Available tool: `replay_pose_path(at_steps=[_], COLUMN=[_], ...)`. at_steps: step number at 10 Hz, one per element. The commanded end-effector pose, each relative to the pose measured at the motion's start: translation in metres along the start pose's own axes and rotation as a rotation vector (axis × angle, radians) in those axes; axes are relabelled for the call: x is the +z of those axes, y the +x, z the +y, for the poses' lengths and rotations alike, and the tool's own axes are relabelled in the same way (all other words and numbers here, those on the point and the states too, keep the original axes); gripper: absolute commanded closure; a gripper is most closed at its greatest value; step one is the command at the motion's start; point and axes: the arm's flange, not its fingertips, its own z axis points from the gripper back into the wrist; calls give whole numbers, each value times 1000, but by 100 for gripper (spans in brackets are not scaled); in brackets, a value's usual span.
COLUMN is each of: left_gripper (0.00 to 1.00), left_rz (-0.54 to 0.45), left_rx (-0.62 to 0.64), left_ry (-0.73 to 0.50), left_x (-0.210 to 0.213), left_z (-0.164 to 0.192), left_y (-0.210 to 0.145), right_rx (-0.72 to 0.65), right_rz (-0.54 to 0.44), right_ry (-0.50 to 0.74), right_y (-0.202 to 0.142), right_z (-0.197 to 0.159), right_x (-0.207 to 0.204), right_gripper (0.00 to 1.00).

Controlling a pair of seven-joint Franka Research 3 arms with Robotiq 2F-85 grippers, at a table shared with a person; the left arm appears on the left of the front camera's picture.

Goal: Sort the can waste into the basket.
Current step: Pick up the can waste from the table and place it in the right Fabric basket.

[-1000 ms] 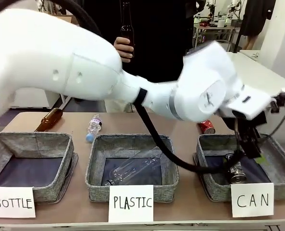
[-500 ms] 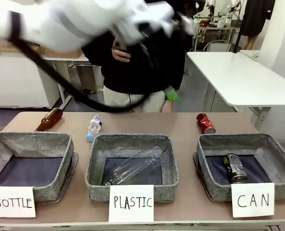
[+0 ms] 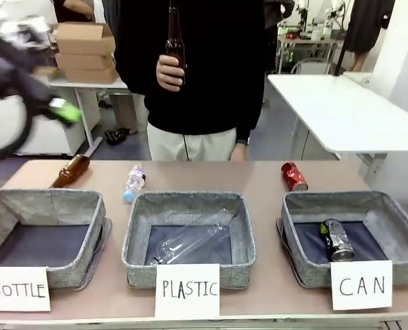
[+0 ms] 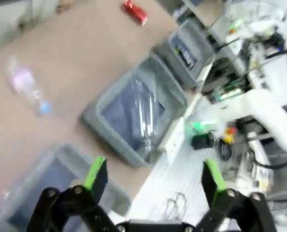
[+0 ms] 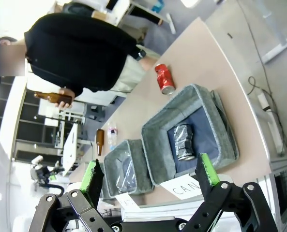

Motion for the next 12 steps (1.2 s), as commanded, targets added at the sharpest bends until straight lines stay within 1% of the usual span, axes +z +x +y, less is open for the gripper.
replay_pose_path(at_steps=[1, 2, 3, 4, 12], left_gripper=[0, 0, 0, 0, 0], left_rz=[-136, -188, -278, -85, -85], left_rx=[262, 316, 414, 249, 249], left_ry=[-58, -40, 61, -46, -46], left_x=[27, 36, 36, 38, 38], left_z=[-11, -5, 7, 15, 15], left_y=[-39, -55, -56, -58, -58], right_rx=[7, 7, 7, 7, 7], right_rz=[-23, -23, -23, -23, -23], right_ry=[4, 4, 4, 4, 4], right_y=[-2, -2, -2, -2, -2], right_z=[-1, -1, -1, -1, -1], right_x=[6, 6, 6, 6, 6], right_gripper=[0, 0, 0, 0, 0])
